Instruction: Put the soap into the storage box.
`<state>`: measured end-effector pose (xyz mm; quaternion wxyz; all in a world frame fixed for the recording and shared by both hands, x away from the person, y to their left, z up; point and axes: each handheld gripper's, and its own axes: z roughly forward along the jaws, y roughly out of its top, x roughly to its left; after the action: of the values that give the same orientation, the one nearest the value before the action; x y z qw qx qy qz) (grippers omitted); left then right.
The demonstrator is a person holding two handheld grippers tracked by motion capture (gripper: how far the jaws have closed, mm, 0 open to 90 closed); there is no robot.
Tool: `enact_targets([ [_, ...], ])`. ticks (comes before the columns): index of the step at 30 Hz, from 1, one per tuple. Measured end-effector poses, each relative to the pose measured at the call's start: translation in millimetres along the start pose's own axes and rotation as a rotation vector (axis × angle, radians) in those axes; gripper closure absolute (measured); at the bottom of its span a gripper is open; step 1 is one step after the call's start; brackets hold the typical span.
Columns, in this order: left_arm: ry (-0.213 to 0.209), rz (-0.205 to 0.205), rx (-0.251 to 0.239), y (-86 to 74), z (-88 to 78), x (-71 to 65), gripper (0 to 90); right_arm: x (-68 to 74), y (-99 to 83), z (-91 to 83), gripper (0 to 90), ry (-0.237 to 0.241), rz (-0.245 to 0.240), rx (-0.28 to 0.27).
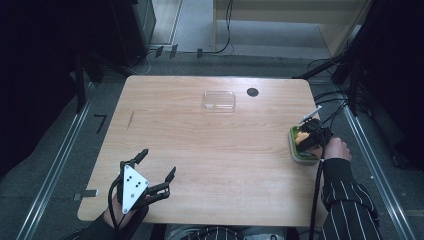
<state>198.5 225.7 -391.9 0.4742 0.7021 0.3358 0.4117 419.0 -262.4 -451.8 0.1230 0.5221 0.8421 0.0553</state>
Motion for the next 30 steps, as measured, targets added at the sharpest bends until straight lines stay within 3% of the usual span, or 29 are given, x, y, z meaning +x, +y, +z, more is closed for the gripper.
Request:
enact_targets([
  [10,0.0,-0.002,-0.004,-0.8,-2.3,0.9,13.5,2.2,0.2,-7.7,33.8,-0.021,-0.007,-0.019],
  [17,0.003,-0.003,-0.003,-0.9,-3.0,1.5,13.5,5.2,1.1,-14.3,26.3,-0.029,0.003,-0.034],
  [25,0.001,0.0,-0.003,-0.8,-3.7,1.1,13.5,16.4,1.2,-26.9,14.2,0.002,-0.011,-0.039],
  [30,0.001,-0.005,-0.006,-1.1,-3.3,1.9,13.5,26.5,0.6,-33.0,12.3,0.036,-0.025,-0.042],
])
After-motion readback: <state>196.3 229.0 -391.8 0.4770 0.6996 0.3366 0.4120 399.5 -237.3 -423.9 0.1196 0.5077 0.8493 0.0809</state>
